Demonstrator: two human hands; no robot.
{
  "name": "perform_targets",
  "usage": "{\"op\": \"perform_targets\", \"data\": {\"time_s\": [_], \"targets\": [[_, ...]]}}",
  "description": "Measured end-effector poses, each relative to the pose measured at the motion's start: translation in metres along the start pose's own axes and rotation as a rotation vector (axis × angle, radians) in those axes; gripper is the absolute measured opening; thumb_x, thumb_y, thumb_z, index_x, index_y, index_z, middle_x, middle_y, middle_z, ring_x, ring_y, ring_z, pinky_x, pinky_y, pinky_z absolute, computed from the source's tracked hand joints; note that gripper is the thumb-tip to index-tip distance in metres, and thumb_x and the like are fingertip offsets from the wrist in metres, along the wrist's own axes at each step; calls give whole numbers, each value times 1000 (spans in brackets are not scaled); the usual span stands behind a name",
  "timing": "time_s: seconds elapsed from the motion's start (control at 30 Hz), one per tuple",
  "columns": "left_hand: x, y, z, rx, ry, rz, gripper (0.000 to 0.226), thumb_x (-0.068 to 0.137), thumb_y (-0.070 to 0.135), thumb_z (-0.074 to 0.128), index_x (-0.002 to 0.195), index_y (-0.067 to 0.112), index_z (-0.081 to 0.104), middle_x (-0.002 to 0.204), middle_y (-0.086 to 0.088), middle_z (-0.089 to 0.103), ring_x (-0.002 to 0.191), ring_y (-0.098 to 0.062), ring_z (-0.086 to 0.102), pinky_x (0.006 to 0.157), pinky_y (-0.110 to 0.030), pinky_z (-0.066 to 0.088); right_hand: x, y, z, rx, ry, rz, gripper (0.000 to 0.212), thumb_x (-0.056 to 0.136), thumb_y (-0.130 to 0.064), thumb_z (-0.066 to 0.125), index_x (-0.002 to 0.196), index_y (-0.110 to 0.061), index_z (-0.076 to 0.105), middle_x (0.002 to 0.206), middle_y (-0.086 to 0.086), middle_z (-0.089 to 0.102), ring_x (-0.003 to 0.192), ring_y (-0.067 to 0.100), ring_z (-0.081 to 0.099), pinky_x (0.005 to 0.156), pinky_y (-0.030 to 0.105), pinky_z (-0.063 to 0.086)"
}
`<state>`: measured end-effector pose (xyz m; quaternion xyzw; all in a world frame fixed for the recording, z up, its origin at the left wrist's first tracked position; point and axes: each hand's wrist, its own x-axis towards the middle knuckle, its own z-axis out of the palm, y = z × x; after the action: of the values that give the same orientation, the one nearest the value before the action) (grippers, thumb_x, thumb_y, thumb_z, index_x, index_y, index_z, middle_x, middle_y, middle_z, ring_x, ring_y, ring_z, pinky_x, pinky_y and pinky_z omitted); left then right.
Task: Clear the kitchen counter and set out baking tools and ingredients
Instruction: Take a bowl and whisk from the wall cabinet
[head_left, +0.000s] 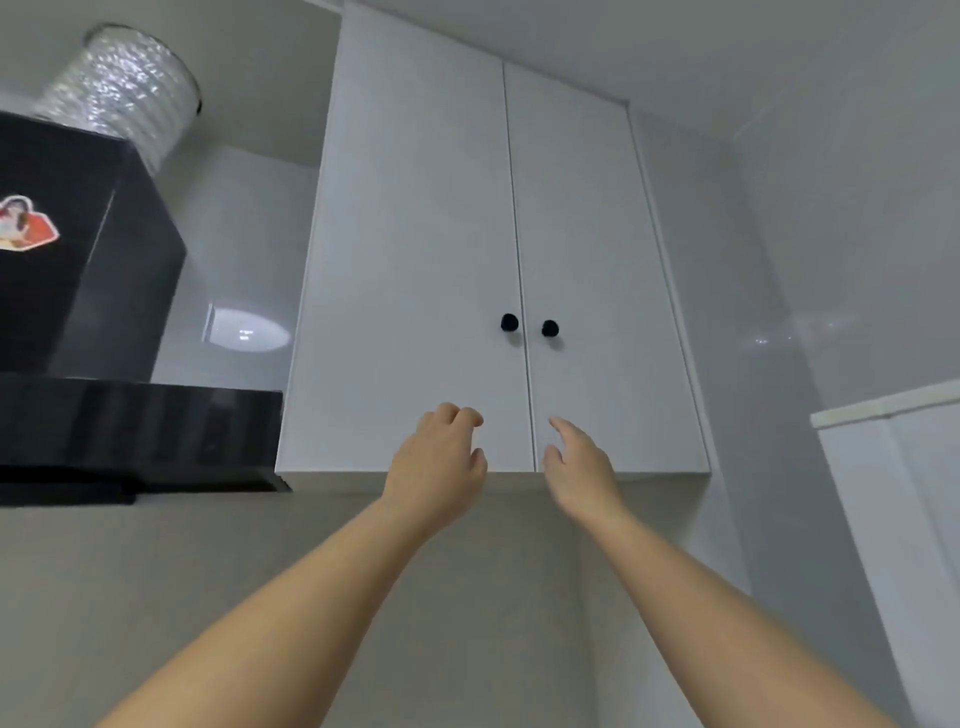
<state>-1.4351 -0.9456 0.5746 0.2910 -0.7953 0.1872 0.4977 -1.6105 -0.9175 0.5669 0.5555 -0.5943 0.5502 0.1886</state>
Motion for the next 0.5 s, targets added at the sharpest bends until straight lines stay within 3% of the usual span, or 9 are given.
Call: {"op": "perform_targets", "data": {"time_s": [0.07,0.13,0.23,0.4,0.5], "targets": [[28,-2,11,94,9,28,41,96,21,40,137,18,40,137,1,41,123,-19,40,87,-34,44,17,10,0,-70,-73,-5,48,100,-13,32,148,-12,33,158,5,26,144,20,26,116,30,22],[55,-5,20,174,18,45,43,95,19,39,138,18,38,138,-1,41,124,-21,39,88,-33,42,24,17,7,-171,-95,-22,42,101,-14,31,140,-10,44,155,8,31,139,25,35,110,34,31],[100,-5,32,290,104,83,48,94,18,40,141,17,34,139,-2,42,124,-23,38,92,-32,37,29,25,23,-319,33,-61,34,99,-19,32,126,-16,53,153,1,34,131,27,42,97,36,40],[162,10,43,260,266,86,61,87,8,43,145,20,26,137,-4,41,121,-26,39,90,-34,35,33,37,40,-394,109,-87,40,99,-23,30,139,-25,36,159,-7,20,142,21,28,102,35,37],[193,20,45,308,272,105,46,87,4,41,133,13,43,131,-7,44,115,-28,41,84,-33,36,33,39,38,-397,118,-116,44,100,-26,31,143,-28,32,160,-8,17,142,21,29,101,35,38]]}}
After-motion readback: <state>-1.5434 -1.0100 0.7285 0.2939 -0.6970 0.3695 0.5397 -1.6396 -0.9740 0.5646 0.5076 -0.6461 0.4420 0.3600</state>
